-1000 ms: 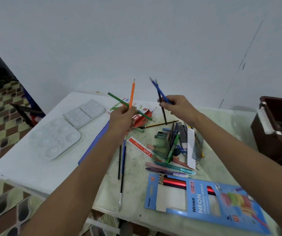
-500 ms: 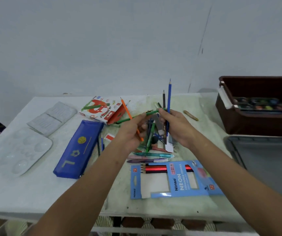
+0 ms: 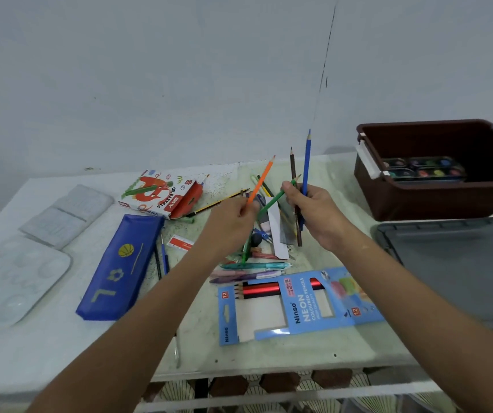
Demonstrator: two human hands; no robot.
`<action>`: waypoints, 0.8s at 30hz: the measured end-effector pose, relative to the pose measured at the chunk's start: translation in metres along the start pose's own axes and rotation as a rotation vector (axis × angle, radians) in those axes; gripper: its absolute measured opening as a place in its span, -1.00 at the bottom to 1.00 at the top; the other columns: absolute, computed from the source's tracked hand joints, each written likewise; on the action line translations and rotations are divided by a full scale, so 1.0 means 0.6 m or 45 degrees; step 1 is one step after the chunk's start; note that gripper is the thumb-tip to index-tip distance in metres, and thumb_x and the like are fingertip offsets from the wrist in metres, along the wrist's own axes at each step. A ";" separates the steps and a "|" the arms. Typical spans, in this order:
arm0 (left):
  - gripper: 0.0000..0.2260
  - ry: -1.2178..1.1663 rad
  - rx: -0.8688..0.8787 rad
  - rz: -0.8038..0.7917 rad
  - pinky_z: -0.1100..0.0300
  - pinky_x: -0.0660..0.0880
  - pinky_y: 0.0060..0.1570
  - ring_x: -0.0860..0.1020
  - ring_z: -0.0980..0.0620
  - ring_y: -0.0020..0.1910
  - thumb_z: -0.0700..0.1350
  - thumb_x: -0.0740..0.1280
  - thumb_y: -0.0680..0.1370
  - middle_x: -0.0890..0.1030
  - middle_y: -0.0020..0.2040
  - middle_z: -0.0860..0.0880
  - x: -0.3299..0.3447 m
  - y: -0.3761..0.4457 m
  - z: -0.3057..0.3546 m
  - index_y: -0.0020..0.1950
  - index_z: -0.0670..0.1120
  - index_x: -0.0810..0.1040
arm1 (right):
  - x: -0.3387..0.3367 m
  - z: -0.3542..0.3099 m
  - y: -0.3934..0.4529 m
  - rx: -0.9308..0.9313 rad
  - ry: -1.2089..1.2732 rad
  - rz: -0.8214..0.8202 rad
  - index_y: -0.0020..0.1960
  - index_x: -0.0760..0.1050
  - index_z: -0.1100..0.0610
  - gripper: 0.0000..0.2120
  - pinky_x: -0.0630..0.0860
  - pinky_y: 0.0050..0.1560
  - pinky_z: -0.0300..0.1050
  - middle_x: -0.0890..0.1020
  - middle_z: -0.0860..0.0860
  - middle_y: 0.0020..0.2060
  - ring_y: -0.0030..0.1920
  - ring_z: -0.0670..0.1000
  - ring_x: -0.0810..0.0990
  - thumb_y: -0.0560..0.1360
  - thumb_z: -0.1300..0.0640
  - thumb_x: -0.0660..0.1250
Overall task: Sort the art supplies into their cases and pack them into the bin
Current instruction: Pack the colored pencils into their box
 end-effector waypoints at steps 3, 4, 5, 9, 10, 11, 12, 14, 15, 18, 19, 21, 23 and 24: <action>-0.67 -0.056 0.038 -0.141 0.18 0.30 -0.37 0.37 0.06 -0.43 0.03 0.15 0.65 0.44 -0.40 -0.07 0.030 0.000 -0.001 -0.17 -0.16 0.49 | 0.012 0.005 -0.006 0.015 0.027 -0.065 -0.16 0.46 0.16 -0.74 0.27 -0.27 -0.15 0.32 0.00 -0.40 -0.35 -0.03 0.26 0.53 -0.04 0.32; -0.68 -0.145 0.008 -0.155 0.17 0.36 -0.32 0.43 0.05 -0.41 0.00 0.16 0.65 0.51 -0.35 -0.10 0.035 -0.002 -0.003 -0.10 -0.20 0.53 | 0.014 0.009 -0.008 0.035 0.048 -0.078 -0.17 0.46 0.14 -0.74 0.29 -0.25 -0.13 0.34 0.00 -0.40 -0.34 -0.02 0.28 0.53 -0.05 0.32; -0.71 -0.238 -0.032 -0.149 0.16 0.41 -0.30 0.47 0.05 -0.40 -0.03 0.17 0.65 0.55 -0.33 -0.09 0.039 -0.005 -0.006 -0.08 -0.21 0.54 | 0.015 0.013 -0.009 0.056 0.054 -0.097 -0.19 0.47 0.12 -0.73 0.29 -0.22 -0.10 0.37 -0.01 -0.39 -0.32 -0.01 0.29 0.53 -0.07 0.32; -0.74 -0.551 -0.272 -0.112 0.12 0.35 -0.37 0.36 0.04 -0.44 -0.07 0.20 0.64 0.42 -0.40 -0.06 0.036 -0.021 -0.029 -0.14 -0.20 0.52 | 0.007 0.026 -0.026 0.168 -0.017 -0.181 0.00 0.57 0.13 -0.72 0.33 -0.20 -0.09 0.47 -0.04 -0.36 -0.27 0.00 0.36 0.60 -0.03 0.19; -0.75 -0.665 -0.362 -0.100 0.13 0.37 -0.37 0.38 0.03 -0.42 -0.07 0.21 0.64 0.42 -0.38 -0.06 0.034 -0.028 -0.035 -0.09 -0.21 0.54 | 0.000 0.028 -0.034 0.182 -0.051 -0.198 0.04 0.58 0.15 -0.72 0.35 -0.20 -0.08 0.49 -0.02 -0.35 -0.27 0.01 0.39 0.62 0.01 0.17; -0.76 -0.817 -0.473 -0.088 0.15 0.39 -0.38 0.40 0.04 -0.40 -0.09 0.21 0.63 0.44 -0.36 -0.05 0.034 -0.040 -0.038 -0.03 -0.23 0.56 | -0.008 0.028 -0.046 0.190 -0.111 -0.229 0.06 0.57 0.20 -0.72 0.37 -0.21 -0.07 0.51 0.00 -0.35 -0.27 0.01 0.43 0.62 0.06 0.15; -0.78 -0.980 -0.589 -0.087 0.17 0.41 -0.38 0.43 0.05 -0.40 -0.11 0.22 0.63 0.47 -0.35 -0.05 0.038 -0.054 -0.039 0.00 -0.23 0.58 | -0.016 0.031 -0.057 0.204 -0.185 -0.275 0.07 0.56 0.24 -0.72 0.40 -0.20 -0.07 0.51 0.02 -0.34 -0.28 0.01 0.47 0.62 0.09 0.15; -0.79 -1.203 -0.711 -0.108 0.18 0.47 -0.34 0.51 0.07 -0.35 -0.13 0.23 0.62 0.53 -0.31 -0.04 0.051 -0.087 -0.034 0.01 -0.22 0.60 | -0.034 0.039 -0.079 0.253 -0.335 -0.393 0.10 0.53 0.26 -0.74 0.50 -0.13 -0.07 0.53 0.06 -0.30 -0.26 -0.01 0.56 0.62 0.12 0.16; -0.79 -1.227 -0.720 -0.114 0.19 0.51 -0.31 0.54 0.08 -0.33 -0.13 0.23 0.62 0.57 -0.29 -0.04 0.059 -0.103 -0.031 0.02 -0.22 0.60 | -0.042 0.045 -0.090 0.287 -0.403 -0.454 0.10 0.51 0.24 -0.76 0.54 -0.10 -0.06 0.55 0.07 -0.28 -0.25 0.00 0.60 0.62 0.11 0.17; -0.80 -1.058 -0.695 -0.050 0.36 0.47 -0.44 0.58 0.22 -0.43 -0.10 0.22 0.63 0.64 -0.30 0.03 0.082 -0.146 -0.021 0.03 -0.15 0.62 | -0.059 0.060 -0.109 0.312 -0.609 -0.617 0.04 0.50 0.14 -0.86 0.59 -0.09 0.01 0.55 0.05 -0.29 -0.27 0.00 0.61 0.61 0.12 0.19; -0.80 -0.984 -0.680 0.014 0.41 0.42 -0.50 0.55 0.27 -0.48 -0.10 0.23 0.63 0.62 -0.34 0.07 0.087 -0.155 -0.020 0.03 -0.14 0.61 | -0.060 0.063 -0.113 0.290 -0.696 -0.672 0.02 0.50 0.13 -0.88 0.60 -0.11 0.00 0.55 0.05 -0.27 -0.28 -0.01 0.59 0.60 0.13 0.21; -0.80 -0.834 -0.660 0.140 0.38 0.33 -0.54 0.43 0.22 -0.58 -0.06 0.26 0.62 0.49 -0.51 0.17 0.094 -0.168 -0.026 -0.02 -0.15 0.61 | -0.058 0.072 -0.117 0.240 -0.843 -0.763 0.01 0.50 0.16 -0.88 0.60 -0.14 0.00 0.57 0.07 -0.25 -0.31 -0.03 0.57 0.59 0.13 0.23; -0.73 -0.719 -0.688 0.240 0.23 0.26 -0.49 0.29 0.14 -0.57 -0.01 0.29 0.60 0.37 -0.59 0.13 0.100 -0.180 -0.039 -0.13 -0.19 0.61 | -0.057 0.083 -0.118 0.201 -0.924 -0.802 -0.01 0.51 0.14 -0.92 0.60 -0.13 0.02 0.62 0.08 -0.24 -0.31 -0.03 0.58 0.58 0.17 0.25; -0.70 -0.699 -0.712 0.298 0.19 0.25 -0.47 0.28 0.09 -0.56 0.00 0.30 0.59 0.38 -0.58 0.10 0.100 -0.188 -0.046 -0.17 -0.21 0.59 | -0.057 0.086 -0.117 0.180 -0.952 -0.801 -0.02 0.52 0.12 -0.93 0.60 -0.14 0.02 0.64 0.09 -0.24 -0.32 -0.02 0.59 0.57 0.18 0.26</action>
Point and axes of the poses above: each hand's wrist, its own y-axis towards the middle knuckle, its own x-axis out of the palm, z = x × y, the point moved 4 cm from there along y, towards the middle knuckle
